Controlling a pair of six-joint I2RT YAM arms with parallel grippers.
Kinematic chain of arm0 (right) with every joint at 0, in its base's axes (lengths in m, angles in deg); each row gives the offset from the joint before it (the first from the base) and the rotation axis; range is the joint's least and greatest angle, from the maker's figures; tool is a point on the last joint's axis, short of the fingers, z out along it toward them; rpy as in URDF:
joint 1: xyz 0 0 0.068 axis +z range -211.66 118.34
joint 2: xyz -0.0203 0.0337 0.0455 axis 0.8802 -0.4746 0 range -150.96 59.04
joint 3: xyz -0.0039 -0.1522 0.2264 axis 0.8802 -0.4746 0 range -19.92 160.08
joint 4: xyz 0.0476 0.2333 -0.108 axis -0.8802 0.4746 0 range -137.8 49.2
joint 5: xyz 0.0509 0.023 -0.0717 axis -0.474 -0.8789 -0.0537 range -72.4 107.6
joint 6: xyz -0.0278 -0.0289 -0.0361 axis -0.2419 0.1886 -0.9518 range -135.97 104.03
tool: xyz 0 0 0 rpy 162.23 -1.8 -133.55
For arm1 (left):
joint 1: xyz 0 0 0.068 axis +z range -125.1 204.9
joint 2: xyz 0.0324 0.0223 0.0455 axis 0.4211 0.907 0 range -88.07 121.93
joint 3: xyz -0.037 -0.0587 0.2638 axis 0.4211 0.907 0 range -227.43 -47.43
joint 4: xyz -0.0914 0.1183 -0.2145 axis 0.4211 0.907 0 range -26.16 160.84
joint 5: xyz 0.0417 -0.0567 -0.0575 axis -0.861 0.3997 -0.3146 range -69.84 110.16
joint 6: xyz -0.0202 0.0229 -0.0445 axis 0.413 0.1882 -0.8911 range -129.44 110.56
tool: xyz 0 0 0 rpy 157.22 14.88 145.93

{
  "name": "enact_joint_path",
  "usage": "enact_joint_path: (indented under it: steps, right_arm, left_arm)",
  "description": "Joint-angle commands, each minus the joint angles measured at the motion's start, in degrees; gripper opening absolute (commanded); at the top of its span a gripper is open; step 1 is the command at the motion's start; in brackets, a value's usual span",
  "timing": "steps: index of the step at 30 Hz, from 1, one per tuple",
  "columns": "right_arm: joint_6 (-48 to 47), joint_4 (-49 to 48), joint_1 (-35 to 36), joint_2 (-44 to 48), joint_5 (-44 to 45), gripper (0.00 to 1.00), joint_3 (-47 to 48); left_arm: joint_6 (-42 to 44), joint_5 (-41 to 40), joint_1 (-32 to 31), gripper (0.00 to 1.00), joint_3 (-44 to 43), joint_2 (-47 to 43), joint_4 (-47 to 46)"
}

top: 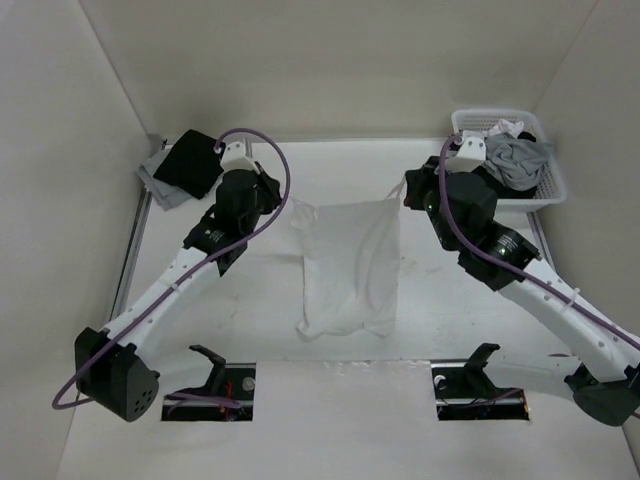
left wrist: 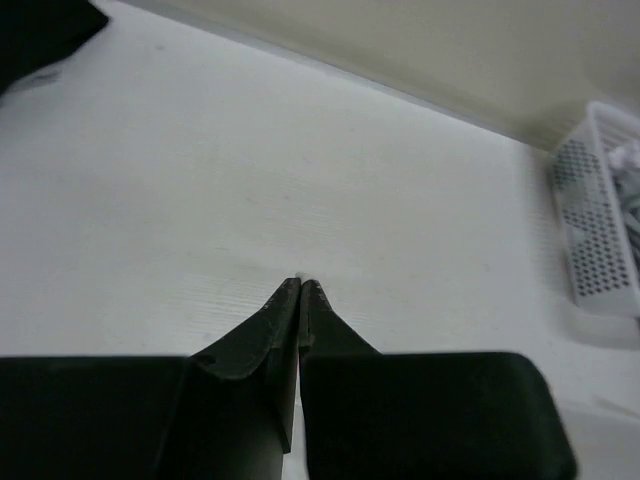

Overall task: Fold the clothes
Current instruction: Flatten the tank top out

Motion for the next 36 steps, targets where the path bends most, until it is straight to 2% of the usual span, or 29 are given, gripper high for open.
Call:
enact_joint_path:
  steps: [1, 4, 6, 11, 12, 16, 18, 20, 23, 25, 27, 28, 29, 30, 31, 32, 34, 35, 36]
  right_arm:
    - [0.7, -2.5, 0.1, 6.2, -8.3, 0.0, 5.5]
    - [-1.5, 0.9, 5.9, 10.0, -5.0, 0.0, 10.2]
    - [-2.9, 2.5, 12.7, 11.9, 0.2, 0.0, 12.1]
    - [-14.8, -1.2, 34.6, 12.2, 19.8, 0.0, 17.4]
    - [-20.7, -5.4, 40.8, 11.3, 24.9, 0.0, 18.7]
    - [-38.0, -20.9, 53.5, 8.5, 33.7, 0.0, 19.8]
    - [-47.3, -30.5, 57.0, 7.5, 35.6, 0.0, 18.9]
    - [-52.7, -38.0, 56.9, 7.2, 35.8, 0.0, 16.2]
    - [-51.8, -40.9, 50.0, 7.9, 33.7, 0.0, 10.7]
    - [-43.8, -35.4, 42.0, 7.7, 29.8, 0.0, 7.1]
    - [-35.5, -27.8, 36.3, 7.0, 25.7, 0.0, 6.3]
    - [-26.3, -19.9, 29.2, 6.2, 19.7, 0.0, 6.4]
    - [-19.6, -14.5, 23.9, 5.6, 14.8, 0.0, 6.6]
    - [-7.3, -7.3, 9.3, 3.0, 0.3, 0.0, 6.4]
    - [-6.0, -7.1, 6.8, 2.5, -2.1, 0.0, 6.2]
    - [-1.6, -7.5, -2.7, -0.5, -11.3, 0.0, 5.0]
    - [3.8, -9.6, -16.1, -9.8, -23.9, 0.0, 4.8]
    - [4.9, -10.3, -19.3, -14.0, -26.9, 0.0, 5.7]
    - [5.9, -10.9, -22.7, -19.8, -29.3, 0.0, 7.8]
  left_arm:
    - [2.2, 2.3, -7.1, 0.0, -9.8, -6.5, -6.2]
    - [3.8, -0.5, -12.0, 0.0, -12.1, -13.1, -4.2]
    - [4.5, -2.2, -14.3, 0.0, -13.3, -16.0, -2.8]
    - [10.0, -9.3, -23.2, 0.0, -19.3, -20.6, 0.3]
    - [11.8, -11.1, -26.4, 0.0, -21.1, -21.0, 0.4]
    - [16.4, -15.8, -33.8, 0.0, -23.8, -21.1, -0.3]
    - [18.7, -18.6, -37.0, 0.0, -23.1, -21.1, -1.6]
    - [20.1, -20.2, -37.1, 0.01, -21.0, -21.2, -3.3]
    - [20.4, -20.8, -32.6, 0.01, -16.0, -20.2, -4.8]
    - [16.1, -16.7, -22.7, 0.02, -10.6, -16.5, -4.0]
    - [11.2, -8.9, -14.2, 0.02, -8.0, -12.5, -3.1]
    - [7.6, -3.7, -7.9, 0.02, -7.1, -8.7, -3.1]
    - [5.9, -1.3, -5.2, 0.02, -6.8, -6.7, -3.6]
    - [3.8, 2.3, -0.6, 0.02, -7.4, 0.2, -5.4]
    - [3.5, 2.6, 0.1, 0.02, -7.8, 1.5, -5.7]
    - [3.4, 3.4, 1.8, 0.02, -9.9, 7.9, -7.3]
    - [3.7, 4.8, 3.8, 0.03, -16.3, 18.5, -7.5]
    - [4.0, 5.5, 4.5, 0.03, -18.9, 22.1, -7.3]
    - [4.2, 6.5, 5.9, 0.04, -25.6, 29.6, -5.7]
